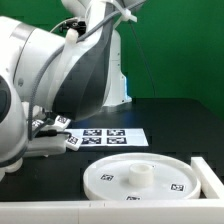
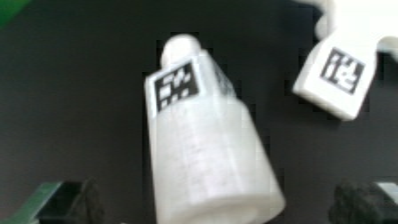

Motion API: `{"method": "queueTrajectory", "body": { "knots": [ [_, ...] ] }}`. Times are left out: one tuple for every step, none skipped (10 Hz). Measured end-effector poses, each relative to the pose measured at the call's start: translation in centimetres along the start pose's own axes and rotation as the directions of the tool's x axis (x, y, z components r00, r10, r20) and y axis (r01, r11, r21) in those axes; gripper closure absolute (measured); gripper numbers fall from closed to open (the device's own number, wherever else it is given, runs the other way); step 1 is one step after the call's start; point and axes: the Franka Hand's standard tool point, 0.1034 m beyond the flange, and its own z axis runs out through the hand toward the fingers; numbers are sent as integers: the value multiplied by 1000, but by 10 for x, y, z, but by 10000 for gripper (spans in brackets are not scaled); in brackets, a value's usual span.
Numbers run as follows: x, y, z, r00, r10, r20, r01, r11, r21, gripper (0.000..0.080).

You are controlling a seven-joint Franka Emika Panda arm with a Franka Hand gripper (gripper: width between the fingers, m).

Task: Assemble round table

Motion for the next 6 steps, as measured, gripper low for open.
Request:
{"method": "queueTrajectory", "body": {
  "knots": [
    [-1,1,0,1000,0,4,0,1000,-1,150],
    [-1,0,0,1000,-2,6,2,1000,-2,150],
    [-1,0,1,1000,-2,6,2,1000,-2,150],
    [0,1,3,1000,1,5,-1,1000,-2,150],
    [0,2,11,1000,7,13,-7,1000,3,150],
    [-2,4,16,1000,11,23,-11,1000,8,150]
  ]
}}
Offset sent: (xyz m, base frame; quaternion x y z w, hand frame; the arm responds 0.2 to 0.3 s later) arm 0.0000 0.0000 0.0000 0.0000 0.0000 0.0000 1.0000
